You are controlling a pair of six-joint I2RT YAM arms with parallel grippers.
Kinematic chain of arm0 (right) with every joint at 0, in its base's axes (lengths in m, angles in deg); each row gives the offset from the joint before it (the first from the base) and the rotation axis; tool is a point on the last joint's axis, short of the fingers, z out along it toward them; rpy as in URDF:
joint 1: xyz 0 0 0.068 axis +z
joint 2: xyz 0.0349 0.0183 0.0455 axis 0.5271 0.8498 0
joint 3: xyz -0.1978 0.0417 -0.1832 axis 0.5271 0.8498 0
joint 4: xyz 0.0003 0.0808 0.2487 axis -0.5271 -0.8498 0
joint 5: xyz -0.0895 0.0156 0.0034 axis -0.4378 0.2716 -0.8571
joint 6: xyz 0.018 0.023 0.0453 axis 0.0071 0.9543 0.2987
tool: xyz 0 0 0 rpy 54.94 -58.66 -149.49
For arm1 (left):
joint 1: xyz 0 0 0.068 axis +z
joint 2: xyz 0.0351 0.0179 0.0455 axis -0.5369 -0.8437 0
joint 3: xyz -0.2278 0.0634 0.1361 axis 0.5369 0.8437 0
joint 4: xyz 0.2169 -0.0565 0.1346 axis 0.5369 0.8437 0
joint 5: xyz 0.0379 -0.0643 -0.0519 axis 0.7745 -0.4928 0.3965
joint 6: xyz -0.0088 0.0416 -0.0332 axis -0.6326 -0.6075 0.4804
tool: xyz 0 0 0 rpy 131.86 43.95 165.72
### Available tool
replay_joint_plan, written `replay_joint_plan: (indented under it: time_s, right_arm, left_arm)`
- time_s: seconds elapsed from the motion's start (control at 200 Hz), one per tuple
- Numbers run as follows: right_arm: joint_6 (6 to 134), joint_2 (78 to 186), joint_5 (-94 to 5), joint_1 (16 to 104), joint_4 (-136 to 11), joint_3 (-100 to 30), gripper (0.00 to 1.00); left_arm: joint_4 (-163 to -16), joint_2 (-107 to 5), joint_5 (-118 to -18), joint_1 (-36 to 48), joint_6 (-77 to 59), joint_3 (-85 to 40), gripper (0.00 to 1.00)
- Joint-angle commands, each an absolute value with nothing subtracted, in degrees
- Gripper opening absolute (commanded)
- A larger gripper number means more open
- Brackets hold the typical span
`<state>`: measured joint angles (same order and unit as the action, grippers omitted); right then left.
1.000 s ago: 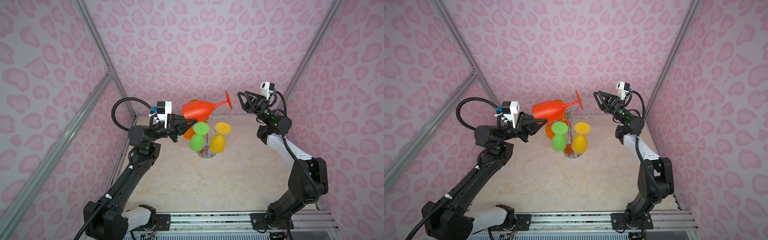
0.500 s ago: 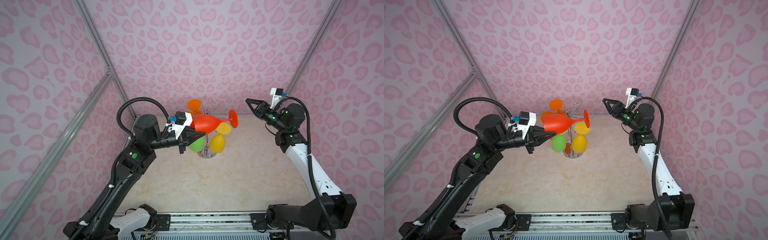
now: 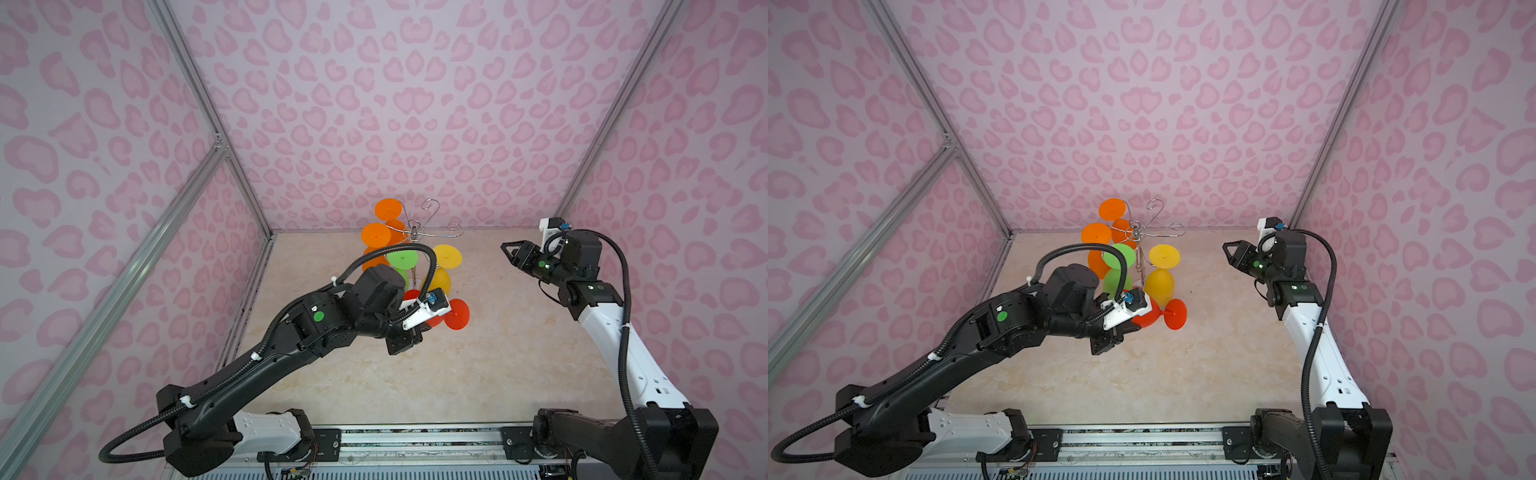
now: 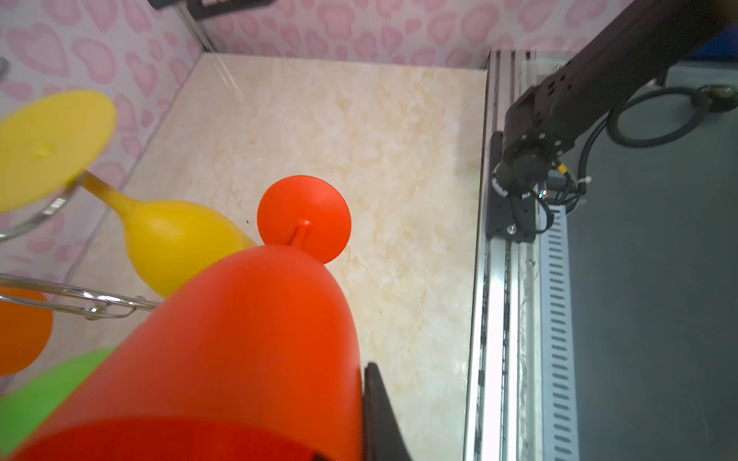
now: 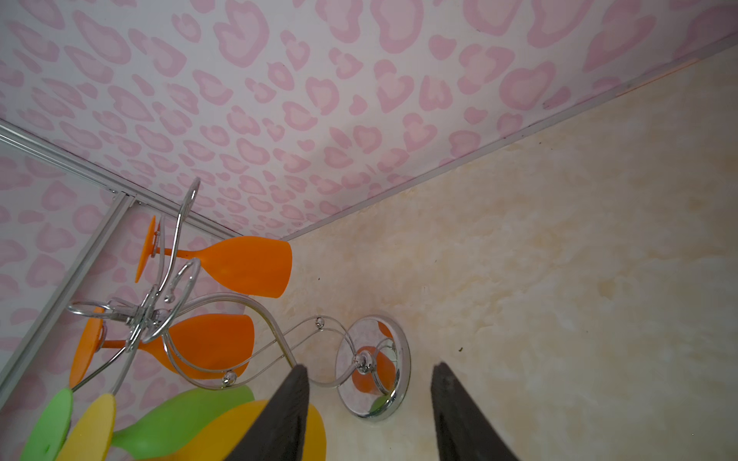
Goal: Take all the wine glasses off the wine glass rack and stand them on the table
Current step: 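Swing the red glass down with the left gripper while the right arm withdraws, then set the red glass upright on the table and open the left gripper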
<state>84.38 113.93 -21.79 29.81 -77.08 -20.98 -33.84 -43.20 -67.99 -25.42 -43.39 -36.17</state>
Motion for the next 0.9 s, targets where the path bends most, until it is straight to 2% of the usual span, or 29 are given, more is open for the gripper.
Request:
replay_joint_plan:
  time_s: [0.0, 0.485, 0.895]
  right_arm:
    - [81.9, 113.3, -23.2, 28.9, -79.6, -19.4, 0.50]
    - [82.4, 113.5, -22.7, 28.0, -78.3, -16.5, 0.48]
    - [82.6, 114.3, -21.8, 27.9, -77.1, -15.8, 0.48]
  left_arm:
    - [-26.7, -47.1, -60.2, -26.5, -41.6, -37.4, 0.02]
    - [-15.8, -67.0, -58.5, -29.0, -40.8, -43.8, 0.02]
    - [-15.5, -72.5, -60.0, -29.1, -41.1, -43.8, 0.02]
